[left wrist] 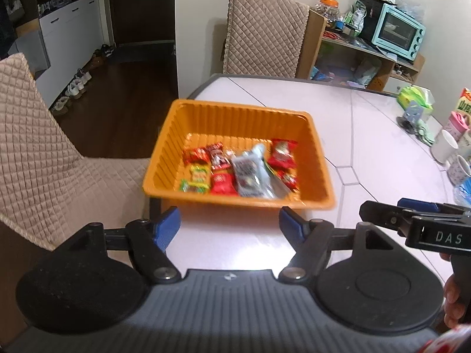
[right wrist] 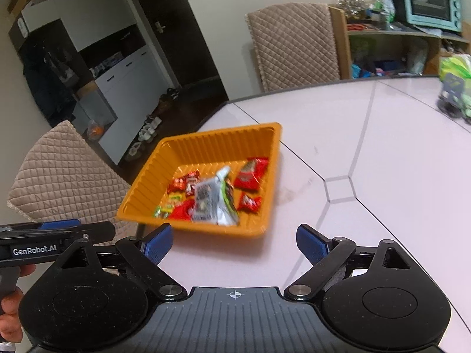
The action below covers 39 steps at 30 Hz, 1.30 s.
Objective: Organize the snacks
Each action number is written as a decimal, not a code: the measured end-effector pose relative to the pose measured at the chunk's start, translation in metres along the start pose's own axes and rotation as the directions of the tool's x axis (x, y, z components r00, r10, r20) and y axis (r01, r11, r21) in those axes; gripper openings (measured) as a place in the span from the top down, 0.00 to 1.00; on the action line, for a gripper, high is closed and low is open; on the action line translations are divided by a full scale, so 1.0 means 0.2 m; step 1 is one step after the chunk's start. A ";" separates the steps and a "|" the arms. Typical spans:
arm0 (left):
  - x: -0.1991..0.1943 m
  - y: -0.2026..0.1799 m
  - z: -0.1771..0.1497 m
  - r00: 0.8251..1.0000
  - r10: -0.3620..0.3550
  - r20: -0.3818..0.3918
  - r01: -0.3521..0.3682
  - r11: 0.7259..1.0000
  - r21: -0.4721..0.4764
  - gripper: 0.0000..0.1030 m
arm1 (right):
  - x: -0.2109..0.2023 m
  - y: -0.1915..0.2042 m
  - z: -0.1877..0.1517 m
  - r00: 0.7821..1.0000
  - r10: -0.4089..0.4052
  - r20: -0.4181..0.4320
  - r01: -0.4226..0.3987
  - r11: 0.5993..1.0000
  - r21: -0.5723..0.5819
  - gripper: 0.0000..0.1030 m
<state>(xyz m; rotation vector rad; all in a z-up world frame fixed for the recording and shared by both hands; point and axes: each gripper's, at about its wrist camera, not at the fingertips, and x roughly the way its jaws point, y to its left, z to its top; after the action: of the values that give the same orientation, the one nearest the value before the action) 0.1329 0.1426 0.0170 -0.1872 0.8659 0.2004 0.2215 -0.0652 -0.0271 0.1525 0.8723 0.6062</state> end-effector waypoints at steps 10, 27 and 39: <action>-0.23 -0.20 -0.26 0.999 -0.030 -0.021 0.031 0.999 0.037 0.30 | -0.36 -0.07 -0.23 1.000 -0.031 -0.003 0.031 0.999 0.012 0.12; -0.48 -0.43 -0.61 0.994 -0.089 -0.064 0.095 0.991 0.090 0.30 | -0.71 -0.11 -0.54 0.998 -0.060 -0.024 0.060 0.998 -0.020 0.12; -0.55 -0.47 -0.69 0.993 -0.101 -0.060 0.107 0.988 0.108 0.30 | -0.80 -0.13 -0.67 0.997 -0.073 -0.032 0.073 0.997 -0.023 0.12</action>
<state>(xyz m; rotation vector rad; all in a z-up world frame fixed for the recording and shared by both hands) -0.0146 0.0069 0.0222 -0.1345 0.9163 0.0495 0.0536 -0.1901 -0.0151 0.0910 0.8986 0.5508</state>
